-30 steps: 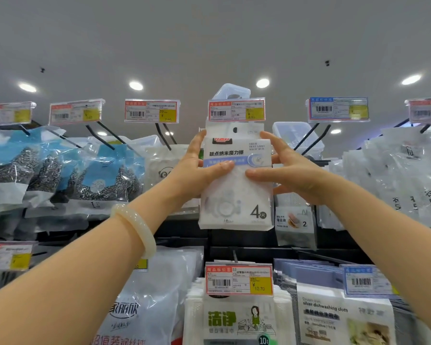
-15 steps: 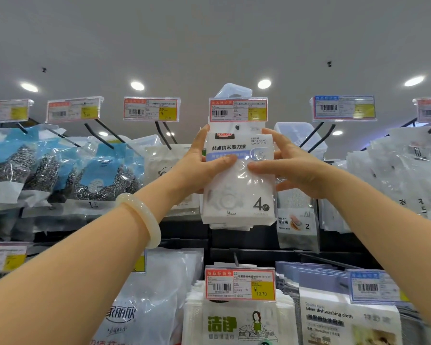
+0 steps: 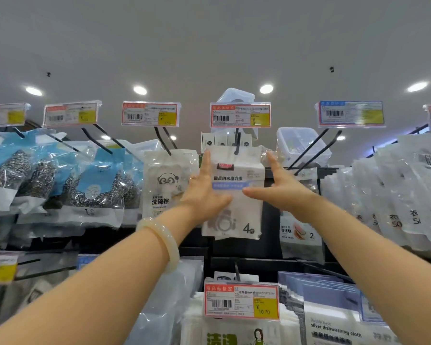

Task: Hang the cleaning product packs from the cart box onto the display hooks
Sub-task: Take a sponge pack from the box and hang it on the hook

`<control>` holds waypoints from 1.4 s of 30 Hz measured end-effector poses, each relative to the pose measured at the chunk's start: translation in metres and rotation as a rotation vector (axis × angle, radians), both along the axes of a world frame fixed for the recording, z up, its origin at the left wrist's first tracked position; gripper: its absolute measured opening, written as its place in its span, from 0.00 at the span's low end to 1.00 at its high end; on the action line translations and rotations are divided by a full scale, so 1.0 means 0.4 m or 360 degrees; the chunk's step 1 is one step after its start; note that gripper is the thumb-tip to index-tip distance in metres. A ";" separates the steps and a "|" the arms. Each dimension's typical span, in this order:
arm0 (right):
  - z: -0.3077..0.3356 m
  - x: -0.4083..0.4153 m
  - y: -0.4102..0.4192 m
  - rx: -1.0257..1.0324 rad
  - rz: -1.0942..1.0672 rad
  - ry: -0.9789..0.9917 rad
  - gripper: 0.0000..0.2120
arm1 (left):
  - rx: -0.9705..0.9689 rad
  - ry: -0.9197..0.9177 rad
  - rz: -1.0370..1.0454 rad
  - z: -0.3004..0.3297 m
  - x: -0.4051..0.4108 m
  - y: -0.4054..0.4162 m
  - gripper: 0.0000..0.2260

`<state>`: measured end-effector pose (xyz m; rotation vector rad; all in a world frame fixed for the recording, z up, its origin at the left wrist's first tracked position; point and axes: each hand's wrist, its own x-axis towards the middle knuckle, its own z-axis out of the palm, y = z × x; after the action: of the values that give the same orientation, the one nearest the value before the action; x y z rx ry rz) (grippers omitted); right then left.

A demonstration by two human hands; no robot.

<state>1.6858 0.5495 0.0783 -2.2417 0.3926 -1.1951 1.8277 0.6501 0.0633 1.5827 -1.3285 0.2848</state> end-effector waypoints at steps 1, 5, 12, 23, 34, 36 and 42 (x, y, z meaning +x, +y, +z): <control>-0.012 0.012 -0.005 -0.0230 -0.0198 -0.0080 0.44 | -0.0019 -0.0113 0.0146 -0.005 -0.008 -0.001 0.47; -0.057 0.047 -0.022 -0.1359 -0.0714 -0.0434 0.26 | 0.0096 -0.0416 0.0585 -0.018 -0.026 -0.013 0.38; -0.096 0.077 -0.033 -0.1069 -0.0683 0.0889 0.27 | 0.0677 -0.0493 0.0805 -0.038 -0.016 -0.026 0.29; -0.116 0.079 0.084 -0.1094 -0.0434 0.0532 0.33 | 0.0579 -0.0756 0.1116 -0.086 -0.057 0.112 0.39; -0.203 0.263 0.468 -0.1284 -0.0091 0.0510 0.33 | 0.0839 -0.0535 0.1627 -0.225 0.074 0.555 0.39; -0.252 0.350 0.590 -0.1330 0.0033 0.0529 0.34 | 0.0979 -0.0430 0.1717 -0.284 0.122 0.691 0.39; -0.489 0.619 1.017 -0.1325 0.0491 0.0738 0.32 | 0.1334 -0.0006 0.1992 -0.517 0.280 1.139 0.39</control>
<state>1.9335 0.9565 -0.1171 -3.1470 -0.3595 -0.7227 1.9398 1.1059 -0.1435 2.9916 -0.2273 0.4998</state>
